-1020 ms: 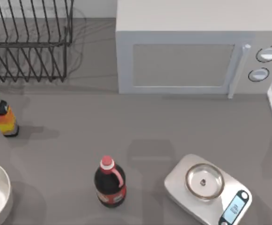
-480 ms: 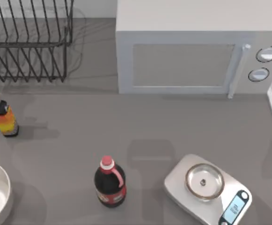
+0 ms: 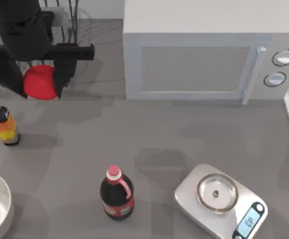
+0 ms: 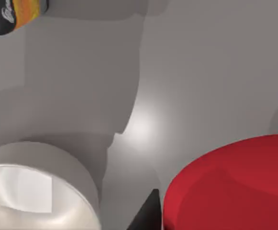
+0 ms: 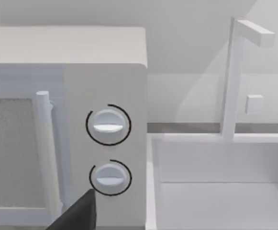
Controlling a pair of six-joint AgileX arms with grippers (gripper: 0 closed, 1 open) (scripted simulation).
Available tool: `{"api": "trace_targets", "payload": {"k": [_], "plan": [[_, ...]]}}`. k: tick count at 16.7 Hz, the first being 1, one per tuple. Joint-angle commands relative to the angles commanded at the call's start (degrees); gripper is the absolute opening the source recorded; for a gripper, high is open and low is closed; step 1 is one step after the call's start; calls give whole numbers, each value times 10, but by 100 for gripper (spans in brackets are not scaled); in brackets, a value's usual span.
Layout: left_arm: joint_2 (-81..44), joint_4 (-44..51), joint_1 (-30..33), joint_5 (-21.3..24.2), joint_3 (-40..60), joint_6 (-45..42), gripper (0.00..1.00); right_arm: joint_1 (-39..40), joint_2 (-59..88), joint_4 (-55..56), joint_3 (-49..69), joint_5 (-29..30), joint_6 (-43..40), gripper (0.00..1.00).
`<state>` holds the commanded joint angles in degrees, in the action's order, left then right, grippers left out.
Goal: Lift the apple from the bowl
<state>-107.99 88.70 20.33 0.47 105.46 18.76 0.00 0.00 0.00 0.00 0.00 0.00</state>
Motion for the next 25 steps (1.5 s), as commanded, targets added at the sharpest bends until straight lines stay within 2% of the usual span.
{"api": "trace_targets", "payload": {"k": [4,10,13,20,25], "plan": [[-79,-49,78,-3,40,78,0,0,0,0,0,0,0,100],[-83,-54,81,-3,39,82,0,0,0,0,0,0,0,100],[-86,-94,81,-3,0,82,0,0,0,0,0,0,0,100],[-103,-280,81,-4,-162,81,0,0,0,0,0,0,0,100],[-106,-294,81,-4,-176,81,0,0,0,0,0,0,0,100]]}}
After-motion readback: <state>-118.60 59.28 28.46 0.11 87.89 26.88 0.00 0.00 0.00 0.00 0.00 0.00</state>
